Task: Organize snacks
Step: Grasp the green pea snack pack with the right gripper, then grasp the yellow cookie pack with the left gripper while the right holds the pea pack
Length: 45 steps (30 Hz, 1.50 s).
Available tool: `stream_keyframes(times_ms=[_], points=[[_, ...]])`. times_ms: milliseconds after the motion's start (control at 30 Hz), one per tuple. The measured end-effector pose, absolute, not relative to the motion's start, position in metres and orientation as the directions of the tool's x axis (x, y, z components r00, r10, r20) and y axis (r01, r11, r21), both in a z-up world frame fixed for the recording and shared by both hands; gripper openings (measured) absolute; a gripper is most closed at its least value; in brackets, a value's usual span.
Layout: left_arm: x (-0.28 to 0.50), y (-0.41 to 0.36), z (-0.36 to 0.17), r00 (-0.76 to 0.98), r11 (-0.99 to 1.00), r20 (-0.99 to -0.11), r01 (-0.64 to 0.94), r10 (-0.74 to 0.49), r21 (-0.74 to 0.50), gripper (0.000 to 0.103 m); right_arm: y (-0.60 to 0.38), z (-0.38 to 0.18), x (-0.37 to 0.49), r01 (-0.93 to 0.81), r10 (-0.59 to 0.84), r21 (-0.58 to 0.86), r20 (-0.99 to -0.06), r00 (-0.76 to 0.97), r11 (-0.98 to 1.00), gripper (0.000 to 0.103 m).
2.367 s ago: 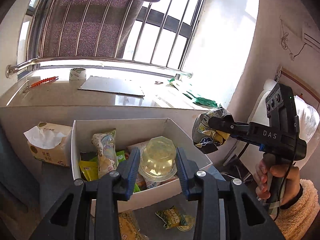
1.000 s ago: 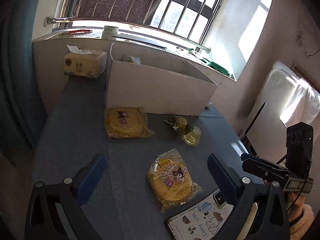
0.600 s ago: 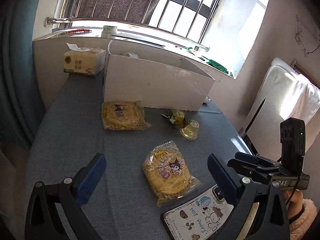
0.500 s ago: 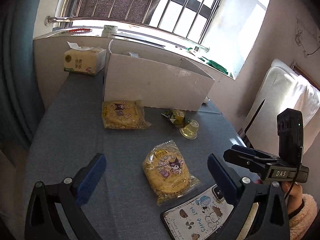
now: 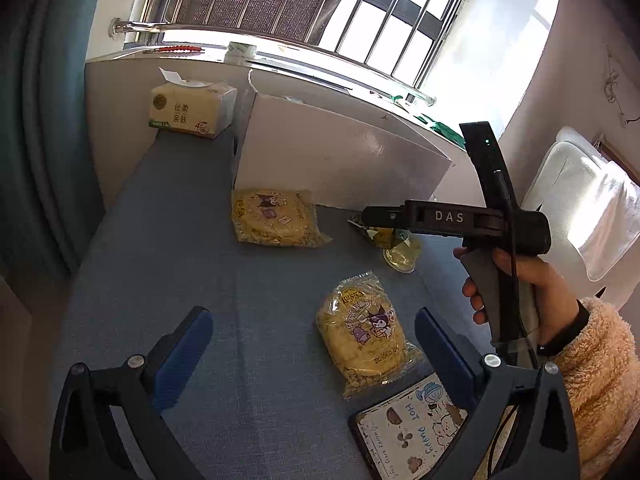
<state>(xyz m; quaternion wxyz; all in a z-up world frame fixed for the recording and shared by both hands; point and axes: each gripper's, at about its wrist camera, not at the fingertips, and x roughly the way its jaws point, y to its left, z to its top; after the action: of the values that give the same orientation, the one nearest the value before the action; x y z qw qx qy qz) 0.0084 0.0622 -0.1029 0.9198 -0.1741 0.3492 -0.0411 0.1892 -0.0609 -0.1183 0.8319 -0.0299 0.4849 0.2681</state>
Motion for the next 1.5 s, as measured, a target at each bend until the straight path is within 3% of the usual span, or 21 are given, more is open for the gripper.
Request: stream_keyframes(times_ms=[133, 200, 233, 267, 333, 700, 833, 933, 1067, 1167, 1200, 1267, 1500], points=[[0.009, 0.061, -0.104, 0.749, 0.94, -0.635, -0.049, -0.189, -0.338, 0.103, -0.053, -0.134, 0.202, -0.464, 0.344, 0.151, -0.865, 0.366, 0.873, 0.103], [0.011, 0.061, -0.107, 0.742, 0.939, -0.642, -0.05, -0.194, -0.341, 0.103, -0.048, -0.14, 0.202, -0.487, 0.352, 0.162, -0.876, 0.33, 0.859, 0.089], [0.012, 0.061, -0.109, 0.74, 0.938, -0.644, -0.054, -0.193, -0.343, 0.103, -0.047, -0.137, 0.198, -0.497, 0.332, 0.117, -0.867, 0.371, 0.86, 0.062], [0.014, 0.061, -0.11, 0.739, 0.938, -0.647, -0.06, -0.189, -0.342, 0.103, -0.046, -0.134, 0.194, -0.517, 0.339, 0.104, -0.86, 0.383, 0.85, 0.053], [0.017, 0.06, -0.111, 0.734, 0.938, -0.651, -0.058, -0.192, -0.341, 0.103, -0.049, -0.13, 0.189, -0.54, 0.399, 0.157, -0.841, 0.367, 0.827, 0.048], [0.076, 0.054, -0.112, 0.685, 0.973, -0.714, -0.035, -0.142, -0.227, 0.103, -0.085, -0.082, 0.148, -0.566, 0.536, 0.251, -0.732, 0.42, 0.786, 0.046], [0.12, 0.053, -0.117, 0.634, 0.989, -0.771, -0.07, -0.057, -0.13, 0.103, -0.104, -0.069, 0.128, -0.546, 0.555, 0.275, -0.696, 0.455, 0.791, 0.046], [0.152, 0.051, -0.123, 0.622, 0.992, -0.781, -0.044, -0.062, -0.114, 0.103, -0.122, -0.064, 0.114, -0.528, 0.574, 0.306, -0.668, 0.473, 0.792, 0.046], [0.187, 0.046, -0.137, 0.574, 0.997, -0.817, -0.07, 0.057, 0.02, 0.103, -0.131, -0.065, 0.1, -0.535, 0.549, 0.268, -0.685, 0.479, 0.801, 0.046], [0.196, 0.049, -0.145, 0.559, 0.997, -0.828, -0.073, 0.037, -0.005, 0.1, -0.141, -0.067, 0.095, -0.529, 0.55, 0.275, -0.683, 0.48, 0.803, 0.046], [0.196, 0.049, -0.146, 0.563, 0.997, -0.825, -0.072, 0.039, -0.002, 0.087, -0.144, -0.069, 0.095, -0.523, 0.553, 0.284, -0.682, 0.478, 0.803, 0.046], [0.191, 0.051, -0.143, 0.581, 0.998, -0.814, -0.052, 0.015, -0.018, 0.079, -0.147, -0.072, 0.093, -0.515, 0.554, 0.295, -0.684, 0.475, 0.805, 0.046], [0.149, 0.056, -0.099, 0.684, 0.995, -0.724, 0.014, -0.084, -0.102, 0.078, -0.15, -0.077, 0.097, -0.503, 0.574, 0.333, -0.675, 0.464, 0.797, 0.046]])
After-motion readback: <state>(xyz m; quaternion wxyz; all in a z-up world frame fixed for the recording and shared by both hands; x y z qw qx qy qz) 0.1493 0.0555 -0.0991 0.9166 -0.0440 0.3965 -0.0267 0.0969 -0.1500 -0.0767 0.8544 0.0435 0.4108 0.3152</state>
